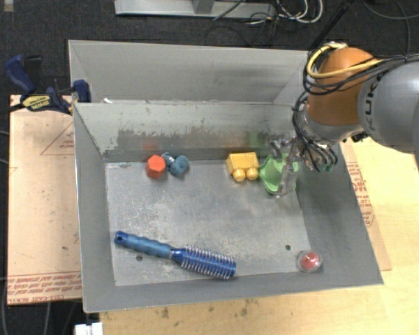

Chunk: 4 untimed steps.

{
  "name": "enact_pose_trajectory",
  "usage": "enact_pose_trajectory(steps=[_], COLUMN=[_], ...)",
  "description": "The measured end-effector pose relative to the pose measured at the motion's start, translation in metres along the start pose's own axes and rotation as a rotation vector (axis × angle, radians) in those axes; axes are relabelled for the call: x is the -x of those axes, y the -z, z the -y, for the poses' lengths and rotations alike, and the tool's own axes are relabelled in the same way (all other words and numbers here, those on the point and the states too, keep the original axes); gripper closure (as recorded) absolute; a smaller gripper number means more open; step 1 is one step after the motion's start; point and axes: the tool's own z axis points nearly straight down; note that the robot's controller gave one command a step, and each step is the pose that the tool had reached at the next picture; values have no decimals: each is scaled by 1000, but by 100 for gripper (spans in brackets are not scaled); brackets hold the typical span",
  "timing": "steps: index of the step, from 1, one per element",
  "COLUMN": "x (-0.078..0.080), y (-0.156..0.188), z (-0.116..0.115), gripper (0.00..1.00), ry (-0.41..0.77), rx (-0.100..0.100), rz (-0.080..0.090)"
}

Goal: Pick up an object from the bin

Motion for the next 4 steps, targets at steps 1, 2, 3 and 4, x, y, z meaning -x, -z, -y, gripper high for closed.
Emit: enact_pose_trajectory(steps=[1, 2, 3, 4], x=[-42, -46, -33, -17], y=[1, -5, -4, -16], z=[-16, -12, -91, -27], gripper=[100, 0, 0, 0], ry=[29, 24, 121, 38], rx=[0, -3, 1, -6], rz=[-11, -21, -19, -17])
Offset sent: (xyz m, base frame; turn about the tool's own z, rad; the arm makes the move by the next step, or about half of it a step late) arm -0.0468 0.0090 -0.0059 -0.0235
